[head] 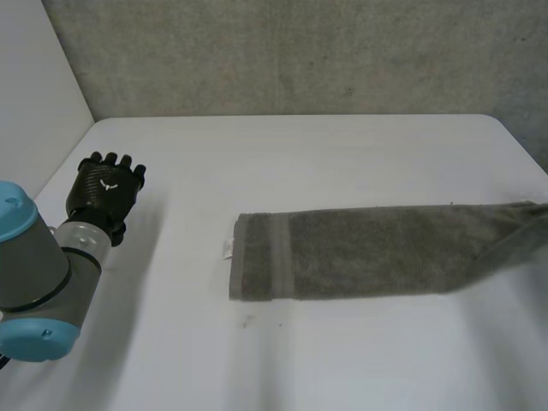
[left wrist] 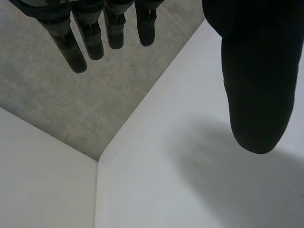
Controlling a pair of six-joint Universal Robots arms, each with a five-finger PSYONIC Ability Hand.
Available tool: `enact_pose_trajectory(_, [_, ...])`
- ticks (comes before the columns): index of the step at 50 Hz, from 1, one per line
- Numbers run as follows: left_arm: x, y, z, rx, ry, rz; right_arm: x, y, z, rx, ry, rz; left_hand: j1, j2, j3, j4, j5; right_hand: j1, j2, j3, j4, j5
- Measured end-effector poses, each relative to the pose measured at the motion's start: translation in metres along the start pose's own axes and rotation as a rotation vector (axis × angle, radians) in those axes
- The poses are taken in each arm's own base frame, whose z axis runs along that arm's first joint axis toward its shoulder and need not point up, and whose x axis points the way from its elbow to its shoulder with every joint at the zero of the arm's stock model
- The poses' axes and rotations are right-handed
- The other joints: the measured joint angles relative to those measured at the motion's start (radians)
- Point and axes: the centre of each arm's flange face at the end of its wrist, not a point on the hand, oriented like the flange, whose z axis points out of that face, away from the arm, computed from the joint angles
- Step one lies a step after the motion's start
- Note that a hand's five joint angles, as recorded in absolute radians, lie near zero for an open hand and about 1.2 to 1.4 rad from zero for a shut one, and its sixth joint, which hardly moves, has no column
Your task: Fold the towel.
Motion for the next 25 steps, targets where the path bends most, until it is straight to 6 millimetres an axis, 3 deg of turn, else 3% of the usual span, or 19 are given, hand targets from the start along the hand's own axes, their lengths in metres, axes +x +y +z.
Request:
enact_pose_trajectory(4, [0.001, 0.0, 0.0, 0.001, 0.002, 0.0, -0.036, -0.044, -0.023, 0.157, -0.096, 0.012, 0.0, 0.0, 0.0, 0.0, 0.0, 0.0, 0.0, 0.003, 0.0, 0.003])
enact_pose_trajectory(8, [0.001, -0.001, -0.001, 0.002, 0.003, 0.0, -0.091, -0.088, -0.058, 0.331, -0.239, -0.01, 0.0, 0.0, 0.0, 0.0, 0.0, 0.0, 0.0, 0.004, 0.0, 0.004])
enact_pose_trajectory(13, [0.001, -0.001, -0.001, 0.003, 0.003, 0.001, -0.156, -0.121, -0.106, 0.503, -0.4, -0.061, 0.0, 0.0, 0.0, 0.0, 0.0, 0.0, 0.0, 0.004, 0.0, 0.004])
enact_pose_trajectory(18, [0.002, -0.001, -0.002, 0.002, 0.005, 0.001, -0.211, -0.134, -0.148, 0.617, -0.537, -0.107, 0.0, 0.0, 0.0, 0.0, 0.0, 0.0, 0.0, 0.004, 0.0, 0.005])
enact_pose_trajectory(19, [0.002, -0.001, -0.002, 0.002, 0.005, 0.001, -0.237, -0.135, -0.167, 0.659, -0.606, -0.128, 0.0, 0.0, 0.0, 0.0, 0.0, 0.0, 0.0, 0.004, 0.0, 0.005])
enact_pose_trajectory(25, [0.003, 0.0, -0.003, 0.002, 0.008, 0.001, -0.29, -0.124, -0.205, 0.717, -0.758, -0.175, 0.0, 0.0, 0.0, 0.0, 0.0, 0.008, 0.002, 0.005, 0.004, 0.008])
